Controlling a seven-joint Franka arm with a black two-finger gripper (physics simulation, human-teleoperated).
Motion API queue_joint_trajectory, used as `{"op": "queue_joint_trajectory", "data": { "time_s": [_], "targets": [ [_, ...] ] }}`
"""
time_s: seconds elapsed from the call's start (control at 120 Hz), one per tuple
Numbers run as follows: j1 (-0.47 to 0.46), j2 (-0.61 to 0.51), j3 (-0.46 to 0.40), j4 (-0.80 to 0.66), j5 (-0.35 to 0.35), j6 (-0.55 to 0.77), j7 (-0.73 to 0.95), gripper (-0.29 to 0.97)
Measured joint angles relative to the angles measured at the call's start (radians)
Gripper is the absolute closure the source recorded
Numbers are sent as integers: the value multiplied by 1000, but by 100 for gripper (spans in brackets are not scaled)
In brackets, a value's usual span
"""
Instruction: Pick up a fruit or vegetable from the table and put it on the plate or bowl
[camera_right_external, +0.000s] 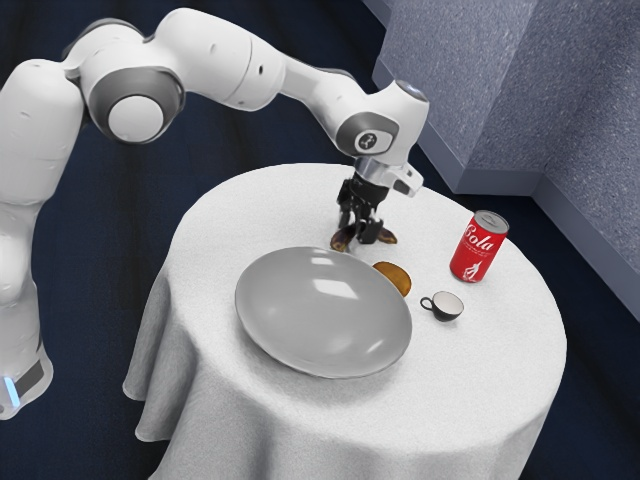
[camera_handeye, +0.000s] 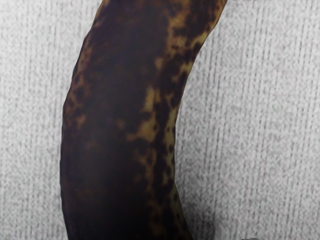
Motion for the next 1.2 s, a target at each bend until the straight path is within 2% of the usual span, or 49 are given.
{"op": "queue_joint_trajectory", "data": {
  "time_s": [0.083, 0.158, 0.475, 0.675, 0.75, 0.842, 0.933, 1.083, 1.183, 1.2],
  "targets": [
    [0, 4, 1, 0, 0, 4, 1, 44],
    [0, 5, 1, 0, 7, 7, 1, 49],
    [-6, -18, 19, 32, 49, 7, 1, 51],
    [-15, -110, 6, 28, 77, -37, -5, 52],
    [-15, -173, -26, -29, 85, -55, -13, 52],
    [-14, -291, -106, -149, 105, -70, -33, 52],
    [-22, -344, -182, -225, 113, -77, -55, 52],
    [-64, -370, -275, -279, 111, -78, -88, 52],
    [-102, -372, -304, -296, 104, -78, -106, 52],
    [-106, -371, -307, -296, 103, -79, -109, 48]
  ]
}}
